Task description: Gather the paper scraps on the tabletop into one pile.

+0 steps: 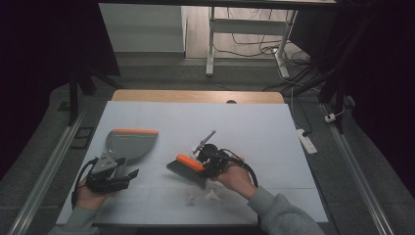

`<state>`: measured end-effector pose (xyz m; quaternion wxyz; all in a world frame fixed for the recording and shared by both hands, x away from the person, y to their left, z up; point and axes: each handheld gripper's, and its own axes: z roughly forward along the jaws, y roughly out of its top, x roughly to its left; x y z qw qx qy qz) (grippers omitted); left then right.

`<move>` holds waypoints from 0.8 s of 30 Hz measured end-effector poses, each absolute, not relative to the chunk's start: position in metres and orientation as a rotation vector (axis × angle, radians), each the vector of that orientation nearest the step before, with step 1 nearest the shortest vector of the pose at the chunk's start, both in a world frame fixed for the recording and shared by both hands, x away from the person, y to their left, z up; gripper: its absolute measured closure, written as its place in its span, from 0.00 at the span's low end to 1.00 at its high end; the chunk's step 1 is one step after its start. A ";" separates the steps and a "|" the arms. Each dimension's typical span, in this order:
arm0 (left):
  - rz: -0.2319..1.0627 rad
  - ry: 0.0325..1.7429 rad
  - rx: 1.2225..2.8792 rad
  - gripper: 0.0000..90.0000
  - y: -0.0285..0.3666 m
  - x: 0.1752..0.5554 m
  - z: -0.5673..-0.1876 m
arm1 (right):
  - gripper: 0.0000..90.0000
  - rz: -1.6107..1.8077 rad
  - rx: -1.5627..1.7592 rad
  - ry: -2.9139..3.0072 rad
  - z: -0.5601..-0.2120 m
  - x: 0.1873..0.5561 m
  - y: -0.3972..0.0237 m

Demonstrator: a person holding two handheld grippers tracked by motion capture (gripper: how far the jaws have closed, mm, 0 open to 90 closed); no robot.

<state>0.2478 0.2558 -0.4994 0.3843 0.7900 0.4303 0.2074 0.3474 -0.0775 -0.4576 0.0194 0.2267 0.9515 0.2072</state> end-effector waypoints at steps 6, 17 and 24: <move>0.530 1.099 2.014 0.38 0.256 0.248 -0.500 | 0.75 0.854 0.735 2.889 -0.426 0.343 -0.096; 0.539 1.114 2.003 0.38 0.261 0.246 -0.500 | 0.75 0.600 0.447 3.139 -0.457 0.290 -0.062; 0.537 1.110 2.007 0.38 0.260 0.247 -0.500 | 0.75 0.487 0.495 3.063 -0.462 0.317 -0.057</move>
